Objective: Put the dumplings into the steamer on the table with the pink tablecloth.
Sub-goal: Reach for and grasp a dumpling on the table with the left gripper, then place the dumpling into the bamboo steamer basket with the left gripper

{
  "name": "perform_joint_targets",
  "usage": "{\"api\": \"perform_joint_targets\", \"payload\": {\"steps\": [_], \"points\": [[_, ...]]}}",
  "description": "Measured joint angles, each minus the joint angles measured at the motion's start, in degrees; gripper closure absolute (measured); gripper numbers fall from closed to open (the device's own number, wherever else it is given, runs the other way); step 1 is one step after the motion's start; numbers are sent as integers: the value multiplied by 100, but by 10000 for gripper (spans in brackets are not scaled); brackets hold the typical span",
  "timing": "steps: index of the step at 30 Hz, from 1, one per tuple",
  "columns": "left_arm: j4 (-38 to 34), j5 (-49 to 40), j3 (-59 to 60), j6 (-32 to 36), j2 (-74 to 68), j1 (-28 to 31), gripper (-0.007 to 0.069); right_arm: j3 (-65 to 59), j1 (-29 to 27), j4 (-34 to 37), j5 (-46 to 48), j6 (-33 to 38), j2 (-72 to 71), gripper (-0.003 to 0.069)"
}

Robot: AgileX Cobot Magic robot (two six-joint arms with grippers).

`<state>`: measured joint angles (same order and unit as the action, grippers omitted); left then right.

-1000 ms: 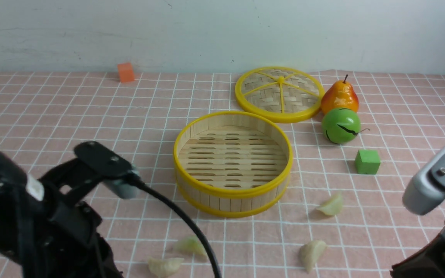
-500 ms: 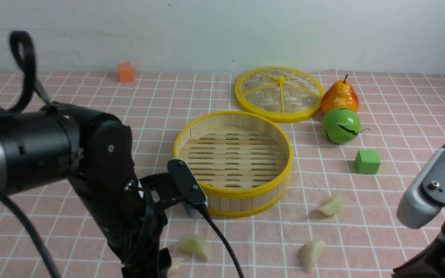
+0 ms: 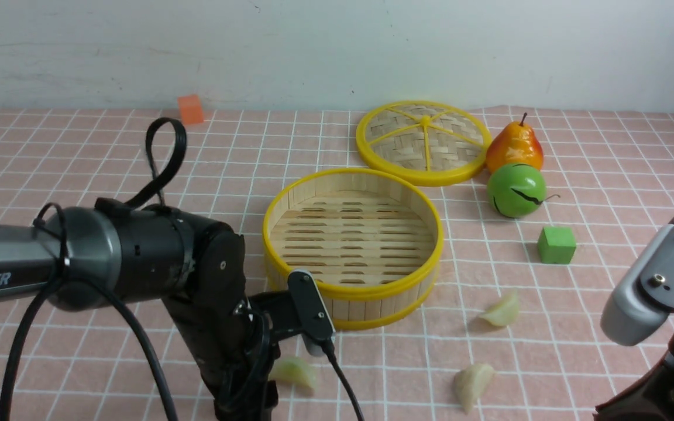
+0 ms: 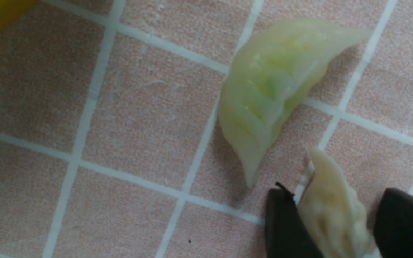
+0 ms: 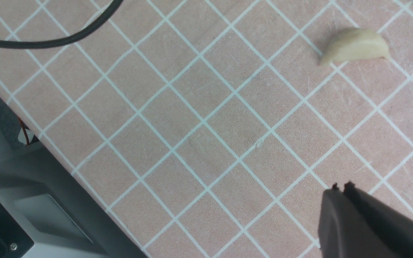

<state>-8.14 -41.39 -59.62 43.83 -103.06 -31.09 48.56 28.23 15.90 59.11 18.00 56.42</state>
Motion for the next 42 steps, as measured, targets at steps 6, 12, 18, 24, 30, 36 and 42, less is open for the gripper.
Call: {"api": "perform_joint_targets", "payload": {"steps": [6,12,18,24,30,36,42], "points": [[402,-751,-673,-1014,0,0,439,-153,0,0,-194,0,12,655],[474,-1773,-2346,-2163,0,0,439,-205,0,0,-325,0,19,650],[151,-1820,-4321,-3418,-535,0,439,-205,0,78,-240,0,19,648],[191,-2177,-5912,-4486,-2011,0,439,-205,0,218,207,0,-249,645],[244,-2211,-7249,-5095,-3221,0,439,-205,0,218,514,-112,-711,641],[281,-2254,-7606,-5250,-3742,0,433,-205,0,150,553,-163,-1094,633],[325,-2283,-7606,-5256,-3828,0,296,-205,0,35,586,-193,-1148,627]]}}
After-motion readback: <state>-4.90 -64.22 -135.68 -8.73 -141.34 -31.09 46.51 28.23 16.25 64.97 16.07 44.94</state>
